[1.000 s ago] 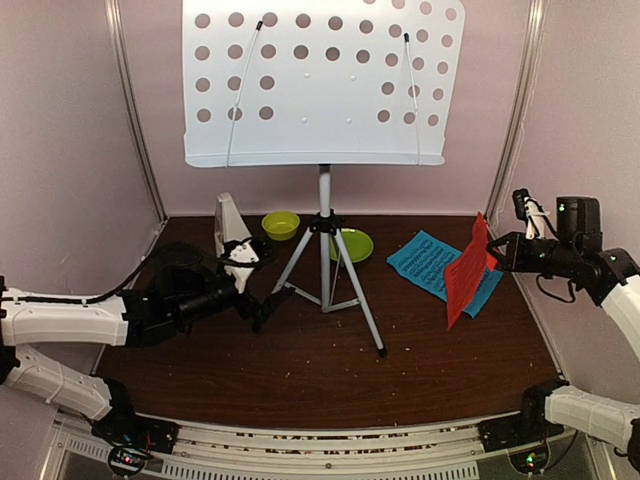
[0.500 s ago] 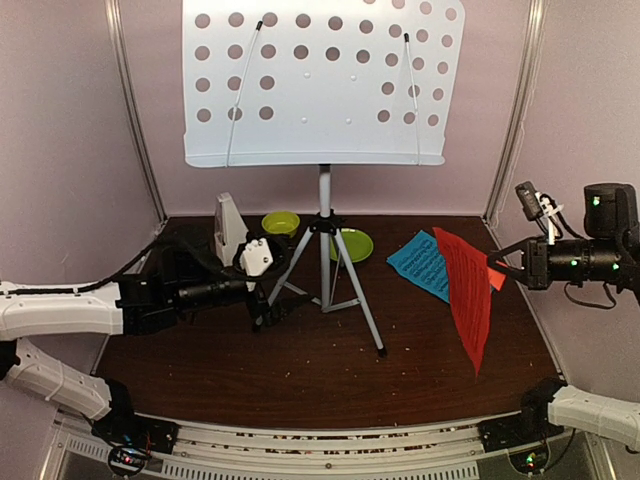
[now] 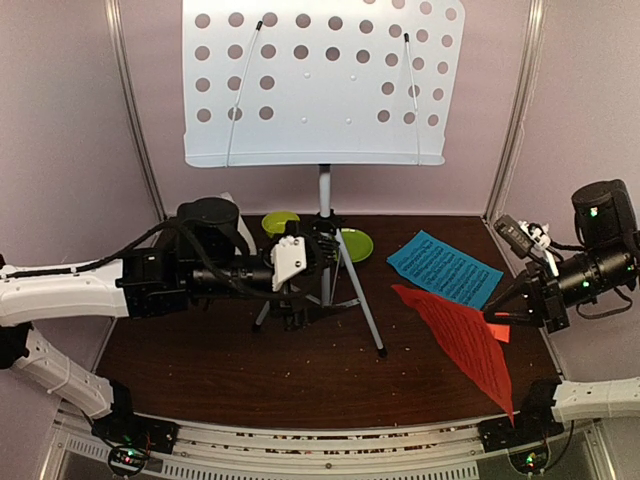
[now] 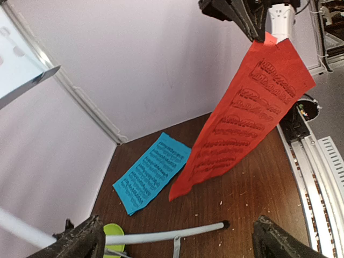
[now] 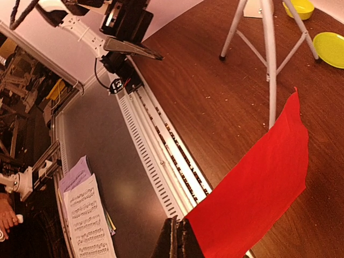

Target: Set up the instrument practice props

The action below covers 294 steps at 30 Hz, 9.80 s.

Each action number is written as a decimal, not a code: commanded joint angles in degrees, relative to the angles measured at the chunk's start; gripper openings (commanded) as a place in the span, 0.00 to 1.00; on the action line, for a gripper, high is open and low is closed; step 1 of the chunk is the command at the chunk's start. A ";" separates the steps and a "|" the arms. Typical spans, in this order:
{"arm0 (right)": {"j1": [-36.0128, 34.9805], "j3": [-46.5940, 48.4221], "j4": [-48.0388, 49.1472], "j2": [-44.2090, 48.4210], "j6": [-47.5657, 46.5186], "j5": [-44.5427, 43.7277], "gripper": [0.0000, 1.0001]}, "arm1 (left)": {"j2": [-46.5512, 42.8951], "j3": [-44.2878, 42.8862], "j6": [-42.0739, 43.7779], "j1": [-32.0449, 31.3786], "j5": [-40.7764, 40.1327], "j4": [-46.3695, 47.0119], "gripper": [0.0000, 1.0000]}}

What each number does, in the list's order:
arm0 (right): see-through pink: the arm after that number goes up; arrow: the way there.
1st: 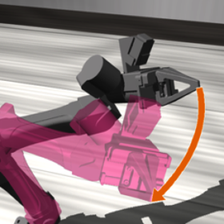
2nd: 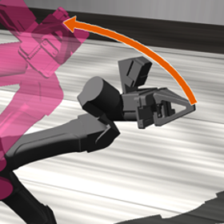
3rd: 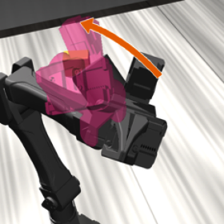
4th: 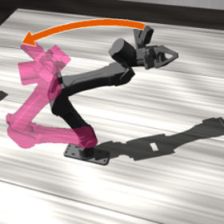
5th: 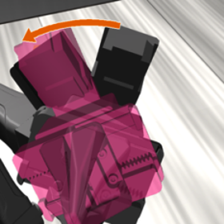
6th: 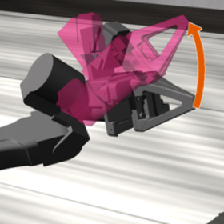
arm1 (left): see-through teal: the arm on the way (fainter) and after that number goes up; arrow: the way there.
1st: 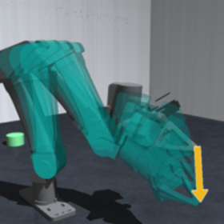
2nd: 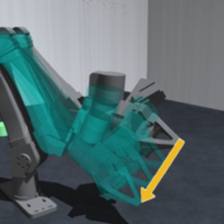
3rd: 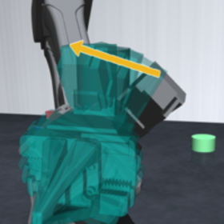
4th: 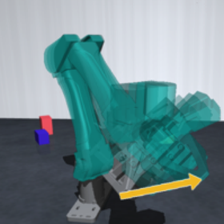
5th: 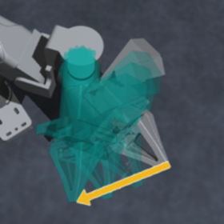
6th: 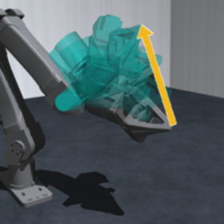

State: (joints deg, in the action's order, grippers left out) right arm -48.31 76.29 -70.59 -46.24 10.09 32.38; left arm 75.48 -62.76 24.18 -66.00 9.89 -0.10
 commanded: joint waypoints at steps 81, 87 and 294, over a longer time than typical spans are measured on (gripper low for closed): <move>-15.96 -29.84 87.13 2.13 -1.41 -21.23 0.00 | -6.99 8.46 -47.57 5.18 17.45 38.90 0.00; -15.94 -23.86 79.79 2.57 -0.38 -27.56 0.00 | -11.67 8.34 -43.31 4.95 8.65 31.07 0.32; -4.18 19.80 73.52 -32.00 -11.69 -17.27 0.95 | -30.02 -9.34 -10.75 7.14 -39.07 -11.78 0.64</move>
State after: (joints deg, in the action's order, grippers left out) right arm -52.84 98.74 1.58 -79.85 -3.49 17.10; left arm 42.65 -68.07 16.08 -59.90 -21.02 -11.29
